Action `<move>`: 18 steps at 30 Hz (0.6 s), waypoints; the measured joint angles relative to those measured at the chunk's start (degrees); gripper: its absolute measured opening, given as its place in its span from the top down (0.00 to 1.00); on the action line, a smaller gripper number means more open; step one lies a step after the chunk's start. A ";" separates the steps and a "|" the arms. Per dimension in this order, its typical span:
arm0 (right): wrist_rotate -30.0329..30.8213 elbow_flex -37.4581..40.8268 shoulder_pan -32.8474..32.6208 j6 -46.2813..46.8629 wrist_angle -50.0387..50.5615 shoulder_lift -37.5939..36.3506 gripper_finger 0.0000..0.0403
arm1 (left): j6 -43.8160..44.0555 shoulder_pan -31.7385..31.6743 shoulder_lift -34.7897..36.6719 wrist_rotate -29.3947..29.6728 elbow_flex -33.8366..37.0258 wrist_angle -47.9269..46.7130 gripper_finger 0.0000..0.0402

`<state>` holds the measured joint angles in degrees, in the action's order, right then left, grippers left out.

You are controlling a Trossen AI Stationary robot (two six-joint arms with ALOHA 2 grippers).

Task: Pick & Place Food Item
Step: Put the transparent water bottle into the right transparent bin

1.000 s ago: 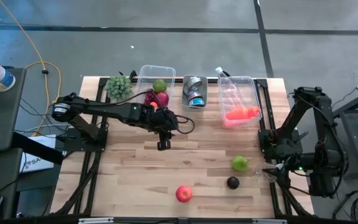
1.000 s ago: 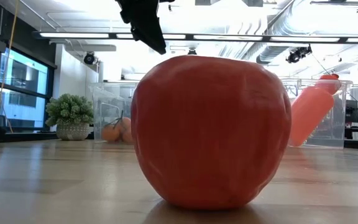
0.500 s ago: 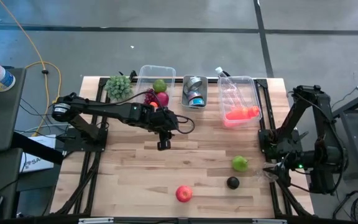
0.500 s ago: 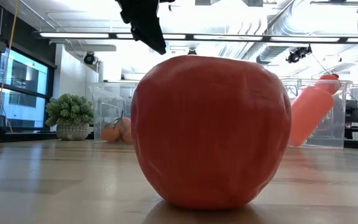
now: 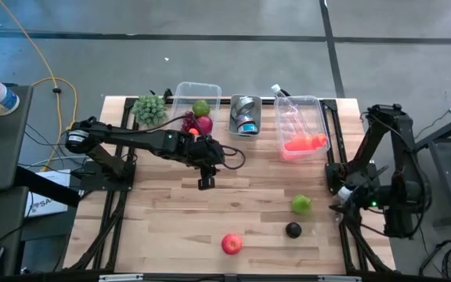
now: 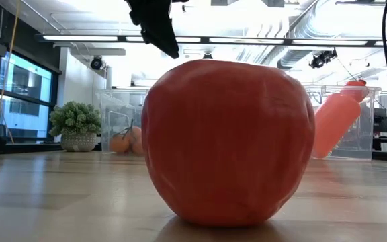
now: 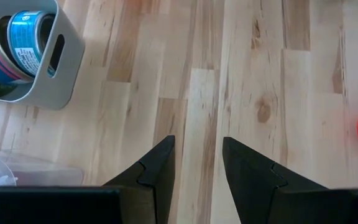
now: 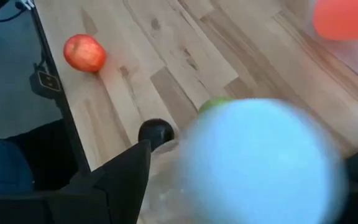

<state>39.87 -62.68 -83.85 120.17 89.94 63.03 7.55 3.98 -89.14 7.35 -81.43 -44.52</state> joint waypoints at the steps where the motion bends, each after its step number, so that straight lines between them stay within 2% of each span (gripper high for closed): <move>1: -0.22 -0.04 0.00 0.04 -0.23 0.15 0.36 | 0.00 0.00 0.00 0.00 0.00 0.00 0.68; 11: 0.48 0.56 0.00 -0.14 -0.71 3.29 0.36 | -0.61 -0.49 0.00 0.18 -0.02 0.14 0.68; 18: 2.53 9.48 0.68 2.80 -6.04 3.37 0.36 | -0.67 -0.49 0.00 3.51 -0.02 3.45 0.68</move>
<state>42.40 -53.19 -83.17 122.97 83.90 66.40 6.88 3.49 -89.14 10.86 -81.45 -41.07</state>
